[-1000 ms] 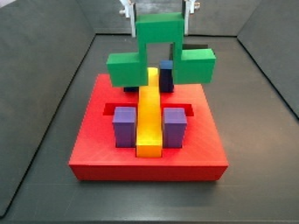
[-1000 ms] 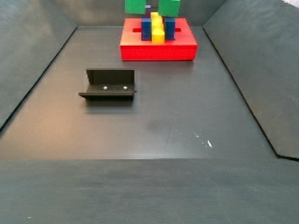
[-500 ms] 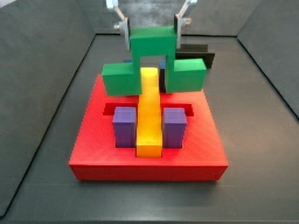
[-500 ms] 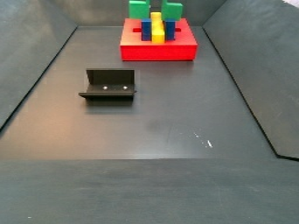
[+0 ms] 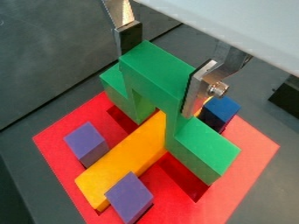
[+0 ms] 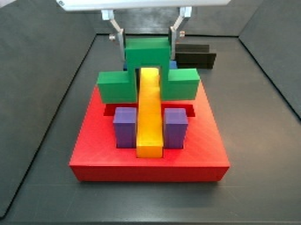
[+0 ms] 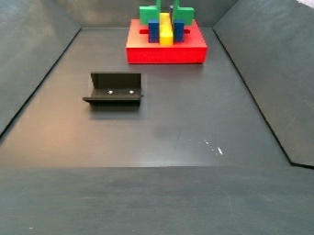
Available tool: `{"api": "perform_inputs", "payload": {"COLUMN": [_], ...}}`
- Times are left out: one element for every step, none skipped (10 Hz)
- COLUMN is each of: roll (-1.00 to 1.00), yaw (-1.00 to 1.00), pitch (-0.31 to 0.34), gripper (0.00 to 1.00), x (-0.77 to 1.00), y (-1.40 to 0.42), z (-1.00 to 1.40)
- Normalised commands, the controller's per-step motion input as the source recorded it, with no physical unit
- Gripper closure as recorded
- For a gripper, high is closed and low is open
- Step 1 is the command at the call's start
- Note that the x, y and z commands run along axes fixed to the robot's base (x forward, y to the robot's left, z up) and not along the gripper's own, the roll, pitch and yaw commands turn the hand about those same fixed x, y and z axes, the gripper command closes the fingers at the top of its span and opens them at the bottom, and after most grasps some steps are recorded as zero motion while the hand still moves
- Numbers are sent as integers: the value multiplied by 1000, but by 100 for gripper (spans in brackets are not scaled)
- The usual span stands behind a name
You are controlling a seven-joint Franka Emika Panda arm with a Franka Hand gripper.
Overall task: Pick up the green object. Move up. Place the green object on the fixture. Regrasp the green object. Move to above the board. Insert the green object.
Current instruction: Insert the green object.
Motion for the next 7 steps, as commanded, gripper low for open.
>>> {"api": "perform_inputs", "payload": {"roll": [0,0,0,0,0,0,16], "yaw": [54,46,57,69,60,26,0], "pitch": [0,0,0,0,31,34,43], "gripper": [100,100,100,100,100,100,100], "x": [-94,-63,0,131,200,86,0], "y": [-77,-86,-89,-63,0,0,0], "z": [-229,-209,-54,0,0,-20,-60]}}
